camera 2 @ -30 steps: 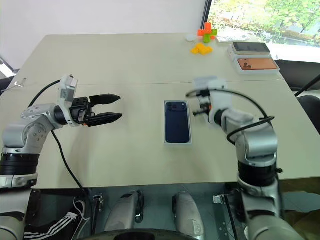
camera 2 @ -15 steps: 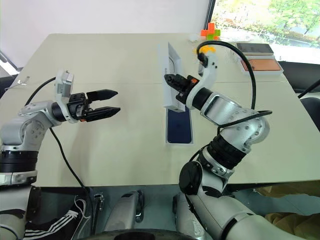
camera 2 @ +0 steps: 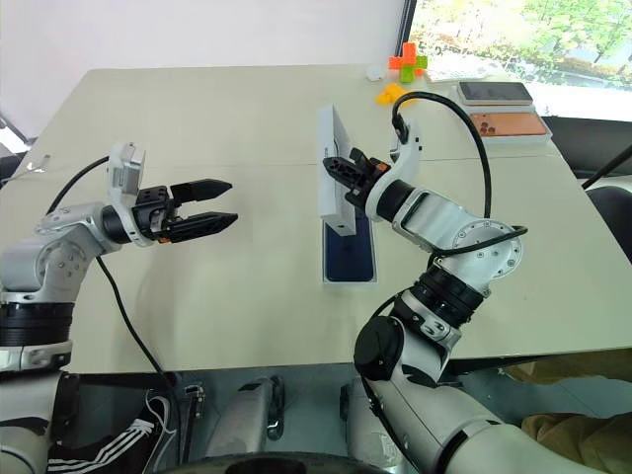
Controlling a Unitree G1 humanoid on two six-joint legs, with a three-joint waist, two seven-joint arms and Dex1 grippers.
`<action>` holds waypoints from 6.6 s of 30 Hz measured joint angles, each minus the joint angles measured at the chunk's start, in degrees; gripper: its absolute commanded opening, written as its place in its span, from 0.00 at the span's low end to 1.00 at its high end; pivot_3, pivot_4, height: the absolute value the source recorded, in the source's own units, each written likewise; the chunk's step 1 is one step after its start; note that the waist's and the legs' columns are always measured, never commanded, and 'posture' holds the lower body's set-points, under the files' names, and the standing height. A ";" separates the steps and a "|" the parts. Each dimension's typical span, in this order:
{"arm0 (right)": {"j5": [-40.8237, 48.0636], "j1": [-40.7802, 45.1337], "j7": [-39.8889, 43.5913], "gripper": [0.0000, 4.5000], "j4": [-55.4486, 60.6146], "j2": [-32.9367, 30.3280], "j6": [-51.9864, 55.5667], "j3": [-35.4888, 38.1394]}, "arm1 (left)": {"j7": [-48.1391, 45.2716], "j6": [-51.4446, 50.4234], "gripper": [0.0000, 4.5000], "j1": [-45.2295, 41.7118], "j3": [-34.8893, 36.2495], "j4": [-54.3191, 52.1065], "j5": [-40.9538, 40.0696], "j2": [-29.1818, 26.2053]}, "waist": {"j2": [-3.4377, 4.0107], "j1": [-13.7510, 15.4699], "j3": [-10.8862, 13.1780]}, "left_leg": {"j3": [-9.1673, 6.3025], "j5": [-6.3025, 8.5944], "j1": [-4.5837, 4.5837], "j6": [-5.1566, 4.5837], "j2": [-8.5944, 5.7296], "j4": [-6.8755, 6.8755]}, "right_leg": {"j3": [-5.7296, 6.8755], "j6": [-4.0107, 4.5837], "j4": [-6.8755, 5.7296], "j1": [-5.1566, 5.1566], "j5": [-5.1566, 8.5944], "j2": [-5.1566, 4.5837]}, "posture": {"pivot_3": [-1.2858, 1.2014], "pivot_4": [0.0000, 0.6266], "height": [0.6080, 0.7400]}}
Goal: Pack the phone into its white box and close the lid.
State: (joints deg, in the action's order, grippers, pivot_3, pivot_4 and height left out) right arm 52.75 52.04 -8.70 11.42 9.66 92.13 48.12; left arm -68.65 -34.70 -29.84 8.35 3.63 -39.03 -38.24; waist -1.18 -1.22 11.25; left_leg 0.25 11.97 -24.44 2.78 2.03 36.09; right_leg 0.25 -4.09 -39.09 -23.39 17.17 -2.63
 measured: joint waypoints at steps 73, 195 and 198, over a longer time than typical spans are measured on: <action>50.46 -28.48 -20.67 0.00 -3.59 -17.34 -42.61 -42.50 | 5.60 9.30 0.01 2.77 -7.61 3.01 7.44 14.03 | -0.04 -0.97 0.00 | 0.47 0.01 -0.07 -0.03 0.49 0.00 | -0.18 0.04 0.16 -0.08 -0.02 0.29 | 0.52 0.24 1.00; -49.19 -28.72 61.22 0.01 -11.28 -53.88 -82.45 -54.60 | 12.64 11.55 0.00 3.10 -13.11 8.73 17.09 20.80 | 0.01 0.54 -0.02 | 1.08 0.34 0.17 -0.55 0.79 0.36 | -0.77 0.12 0.71 0.16 -0.34 0.92 | 0.52 0.24 1.00; -49.76 -28.72 60.90 0.01 -11.42 -53.48 -82.51 -54.61 | 12.63 11.51 0.00 2.83 -14.46 9.98 17.45 21.97 | 0.01 0.56 -0.02 | 1.08 0.34 0.16 -0.55 0.80 0.40 | -0.78 0.12 0.69 0.16 -0.35 0.93 | 0.52 0.24 1.00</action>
State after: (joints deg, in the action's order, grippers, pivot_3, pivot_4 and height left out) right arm 2.99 23.31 52.20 0.00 -43.83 9.62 -6.49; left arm -56.02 -23.20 -27.01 -6.11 13.61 -21.59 -16.27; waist -1.17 -0.66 11.23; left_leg 1.33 12.31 -24.27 2.23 2.82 36.49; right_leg -0.53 -3.96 -38.40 -23.24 16.82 -1.70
